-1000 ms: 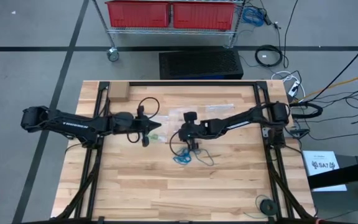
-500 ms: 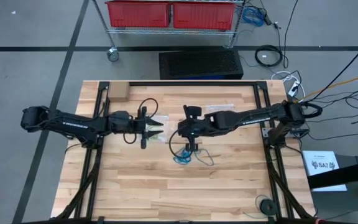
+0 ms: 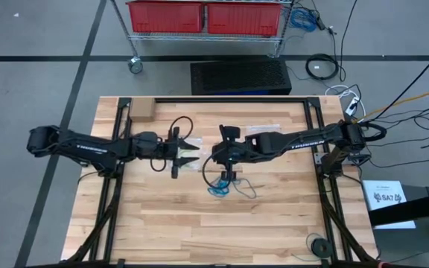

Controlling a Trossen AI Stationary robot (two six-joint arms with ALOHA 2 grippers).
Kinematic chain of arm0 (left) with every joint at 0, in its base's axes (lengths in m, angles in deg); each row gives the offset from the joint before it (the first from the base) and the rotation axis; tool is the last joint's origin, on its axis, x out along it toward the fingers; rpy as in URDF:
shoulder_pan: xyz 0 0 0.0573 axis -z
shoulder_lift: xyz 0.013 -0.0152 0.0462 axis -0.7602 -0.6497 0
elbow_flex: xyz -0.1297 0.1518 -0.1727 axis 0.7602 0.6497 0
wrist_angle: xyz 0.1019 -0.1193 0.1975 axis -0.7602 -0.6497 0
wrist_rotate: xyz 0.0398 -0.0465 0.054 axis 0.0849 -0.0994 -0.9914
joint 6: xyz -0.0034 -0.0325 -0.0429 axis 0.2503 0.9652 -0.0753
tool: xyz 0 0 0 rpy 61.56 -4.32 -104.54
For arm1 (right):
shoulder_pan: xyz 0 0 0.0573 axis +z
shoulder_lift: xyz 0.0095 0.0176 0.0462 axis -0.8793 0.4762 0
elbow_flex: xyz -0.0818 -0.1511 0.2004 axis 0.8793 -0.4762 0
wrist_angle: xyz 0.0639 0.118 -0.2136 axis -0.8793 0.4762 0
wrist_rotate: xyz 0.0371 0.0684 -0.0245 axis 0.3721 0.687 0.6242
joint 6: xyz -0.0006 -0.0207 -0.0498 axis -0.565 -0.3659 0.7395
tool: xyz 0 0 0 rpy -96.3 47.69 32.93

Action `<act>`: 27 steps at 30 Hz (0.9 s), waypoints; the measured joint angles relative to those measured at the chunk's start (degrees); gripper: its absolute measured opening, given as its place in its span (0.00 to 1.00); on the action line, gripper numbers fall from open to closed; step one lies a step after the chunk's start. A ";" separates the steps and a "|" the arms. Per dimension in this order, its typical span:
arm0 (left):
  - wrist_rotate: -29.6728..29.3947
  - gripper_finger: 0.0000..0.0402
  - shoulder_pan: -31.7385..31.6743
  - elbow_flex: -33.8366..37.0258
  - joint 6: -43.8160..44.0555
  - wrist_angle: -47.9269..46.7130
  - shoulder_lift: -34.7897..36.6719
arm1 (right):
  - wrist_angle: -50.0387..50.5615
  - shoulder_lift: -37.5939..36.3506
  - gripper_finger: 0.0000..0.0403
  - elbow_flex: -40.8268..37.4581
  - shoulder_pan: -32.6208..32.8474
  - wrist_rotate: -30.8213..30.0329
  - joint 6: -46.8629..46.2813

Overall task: Sort rubber bands
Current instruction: Open the center transparent zip bag

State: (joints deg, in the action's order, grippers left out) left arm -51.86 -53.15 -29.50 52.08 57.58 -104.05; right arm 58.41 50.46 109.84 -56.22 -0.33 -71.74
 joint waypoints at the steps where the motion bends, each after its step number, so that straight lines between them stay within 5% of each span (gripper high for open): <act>1: -0.01 0.44 0.01 0.01 0.02 0.03 -0.61 | -0.22 0.00 0.00 0.03 0.02 0.01 0.00; 10: 0.00 0.39 0.04 0.00 2.00 2.13 -3.84 | -0.68 0.02 0.00 0.04 0.77 -0.01 -0.56; 21: 3.60 0.03 0.05 0.00 1.08 2.25 -3.84 | -1.47 0.04 0.00 0.04 0.74 -0.01 -0.44; 27: 2.99 0.08 0.05 0.00 1.02 3.72 -3.84 | -1.77 0.04 0.00 0.06 0.76 -0.01 -0.42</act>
State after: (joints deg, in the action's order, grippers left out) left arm -48.87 -53.10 -29.50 53.10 61.30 -107.89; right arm 56.65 50.51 109.90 -55.45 -0.34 -72.16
